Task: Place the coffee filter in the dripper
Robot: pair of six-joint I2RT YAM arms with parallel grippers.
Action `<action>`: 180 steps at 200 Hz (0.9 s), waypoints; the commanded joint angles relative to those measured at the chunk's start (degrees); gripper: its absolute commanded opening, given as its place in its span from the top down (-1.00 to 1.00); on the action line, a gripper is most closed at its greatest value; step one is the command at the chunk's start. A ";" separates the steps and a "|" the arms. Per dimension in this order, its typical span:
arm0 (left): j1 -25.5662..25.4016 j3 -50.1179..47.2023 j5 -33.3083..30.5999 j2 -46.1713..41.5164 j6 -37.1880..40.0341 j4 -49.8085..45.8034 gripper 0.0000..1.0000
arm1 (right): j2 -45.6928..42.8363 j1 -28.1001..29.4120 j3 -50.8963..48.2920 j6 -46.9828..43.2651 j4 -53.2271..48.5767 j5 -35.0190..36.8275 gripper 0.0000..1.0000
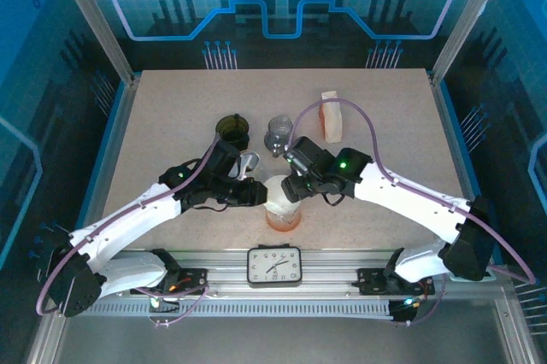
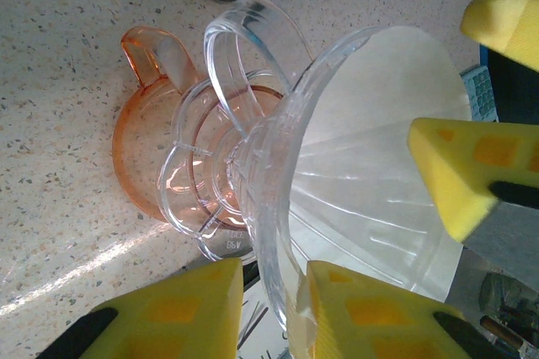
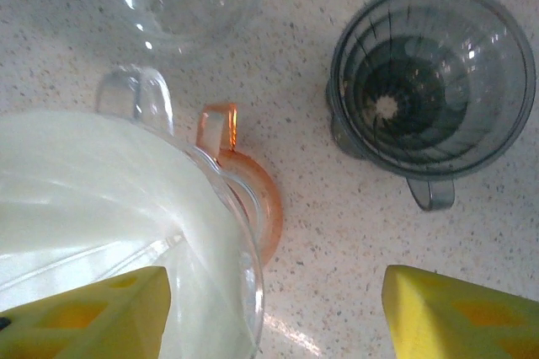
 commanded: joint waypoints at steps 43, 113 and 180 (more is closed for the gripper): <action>-0.17 -0.77 -0.13 -0.09 -0.24 -0.13 0.51 | -2.02 -0.89 -1.94 3.43 -2.60 2.22 -0.27; -0.17 -1.33 -0.02 -0.12 -0.46 0.57 0.48 | -4.81 -0.54 -2.27 3.22 0.61 0.92 -0.39; -0.17 -1.76 -0.02 0.25 -0.69 1.16 0.48 | -5.58 -0.50 -4.11 4.50 0.12 0.73 -0.31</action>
